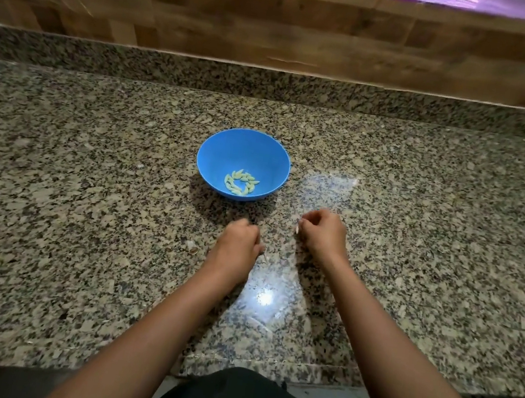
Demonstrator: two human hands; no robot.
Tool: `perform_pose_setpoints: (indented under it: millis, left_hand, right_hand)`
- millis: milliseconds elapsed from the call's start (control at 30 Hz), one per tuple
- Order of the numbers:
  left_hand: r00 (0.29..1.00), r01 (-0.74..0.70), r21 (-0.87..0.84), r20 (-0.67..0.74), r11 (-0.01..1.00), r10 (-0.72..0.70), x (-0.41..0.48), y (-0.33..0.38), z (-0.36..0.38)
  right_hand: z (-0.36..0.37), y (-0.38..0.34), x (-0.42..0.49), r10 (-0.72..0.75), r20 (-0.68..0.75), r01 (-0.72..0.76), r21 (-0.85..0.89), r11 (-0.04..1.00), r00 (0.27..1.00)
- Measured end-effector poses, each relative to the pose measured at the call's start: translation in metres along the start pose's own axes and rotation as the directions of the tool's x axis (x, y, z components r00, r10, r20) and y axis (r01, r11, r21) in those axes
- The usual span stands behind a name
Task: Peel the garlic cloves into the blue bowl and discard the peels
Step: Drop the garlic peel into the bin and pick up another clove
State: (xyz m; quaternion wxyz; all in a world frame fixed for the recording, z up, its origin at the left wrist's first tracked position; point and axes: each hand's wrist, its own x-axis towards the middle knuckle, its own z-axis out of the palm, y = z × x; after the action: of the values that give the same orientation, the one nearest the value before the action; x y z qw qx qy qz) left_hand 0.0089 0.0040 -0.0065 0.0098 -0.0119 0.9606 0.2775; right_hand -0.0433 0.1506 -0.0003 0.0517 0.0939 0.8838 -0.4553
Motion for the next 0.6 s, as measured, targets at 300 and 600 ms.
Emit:
perform_pose_setpoints:
  millis: [300,600]
  left_hand:
    - [0.985,-0.129,0.162,-0.092,0.978,0.145,-0.017,-0.011,0.007]
    - [0.975,-0.113,0.107,-0.178,0.988,0.131,-0.037,-0.026,0.012]
  right_hand:
    - [0.012,-0.005,0.009,-0.227,0.207,0.302,-0.492,0.816,0.952]
    - [0.012,-0.001,-0.004,-0.267,0.568,0.608,-0.576,0.547,0.779]
